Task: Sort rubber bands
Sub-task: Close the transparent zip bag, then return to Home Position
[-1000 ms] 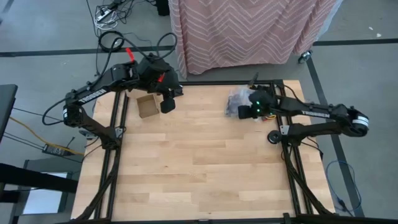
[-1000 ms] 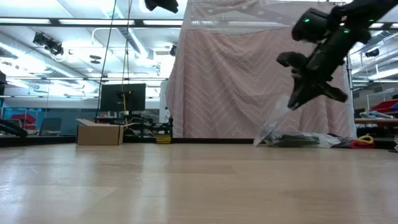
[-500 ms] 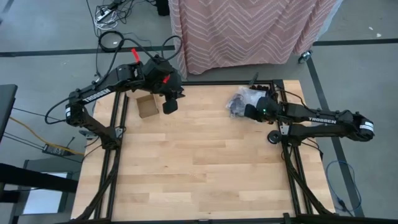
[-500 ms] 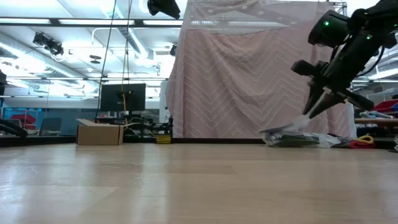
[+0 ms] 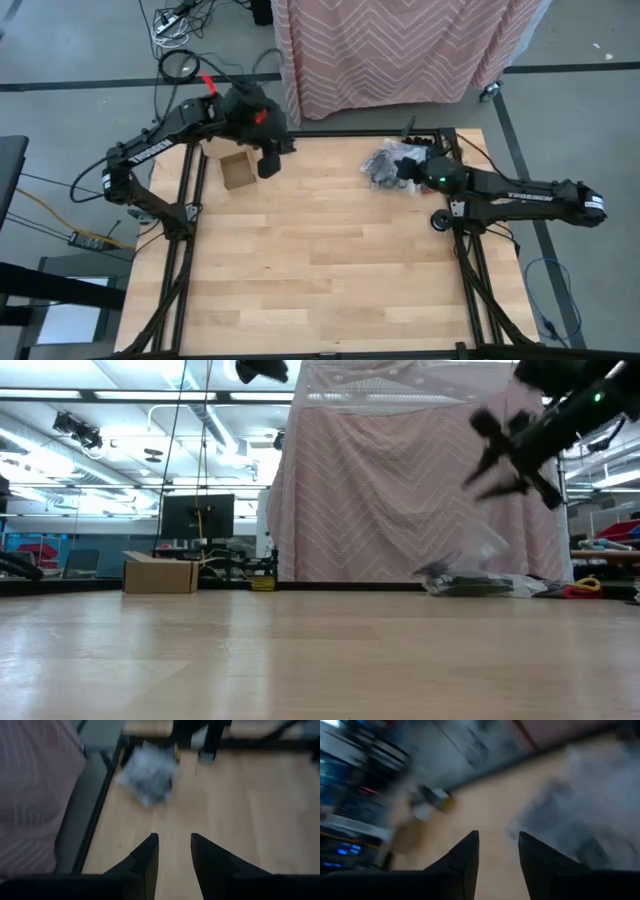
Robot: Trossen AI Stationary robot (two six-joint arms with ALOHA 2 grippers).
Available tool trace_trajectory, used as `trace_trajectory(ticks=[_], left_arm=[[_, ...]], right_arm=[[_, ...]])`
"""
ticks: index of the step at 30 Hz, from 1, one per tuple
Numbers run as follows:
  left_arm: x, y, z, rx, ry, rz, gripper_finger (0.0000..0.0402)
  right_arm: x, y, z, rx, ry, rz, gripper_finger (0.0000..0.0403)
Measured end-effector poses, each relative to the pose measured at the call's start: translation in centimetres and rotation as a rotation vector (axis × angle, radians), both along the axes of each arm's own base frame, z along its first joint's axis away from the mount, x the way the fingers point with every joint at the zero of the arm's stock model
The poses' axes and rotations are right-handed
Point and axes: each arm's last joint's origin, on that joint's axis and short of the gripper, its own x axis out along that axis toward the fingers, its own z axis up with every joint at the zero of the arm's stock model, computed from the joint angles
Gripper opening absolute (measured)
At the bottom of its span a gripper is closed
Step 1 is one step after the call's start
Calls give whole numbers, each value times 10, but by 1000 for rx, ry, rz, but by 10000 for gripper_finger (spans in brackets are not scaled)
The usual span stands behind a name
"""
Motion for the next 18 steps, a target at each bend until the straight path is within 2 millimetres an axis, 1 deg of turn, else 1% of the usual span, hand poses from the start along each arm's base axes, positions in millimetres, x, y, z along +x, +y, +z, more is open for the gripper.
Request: trace_trajectory(ticks=[2, 4, 6, 9, 11, 14, 18], left_arm=[[-9, 3, -2, -10, -56, 17, 121], [-17, 5, -7, -13, -117, 47, 121], [-28, 6, -20, -37, -136, 82, 121], [-41, 3, -34, -68, -249, 98, 121], [-51, -2, -44, -93, -334, 108, 121], [-67, -9, -56, -119, -473, 129, 121], [-91, -19, -65, -151, -617, 158, 121]], right_arm=[[-5, 2, 9, -71, -29, 5, 129], [-11, 3, 13, -96, -40, 7, 127], [-17, 5, 16, -106, -47, 11, 124], [-24, 9, 24, -151, -102, 33, 122], [-30, 12, 35, -230, -161, 54, 122], [-41, 15, 57, -376, -296, 55, 122], [-66, 21, 84, -581, -470, 21, 119]])
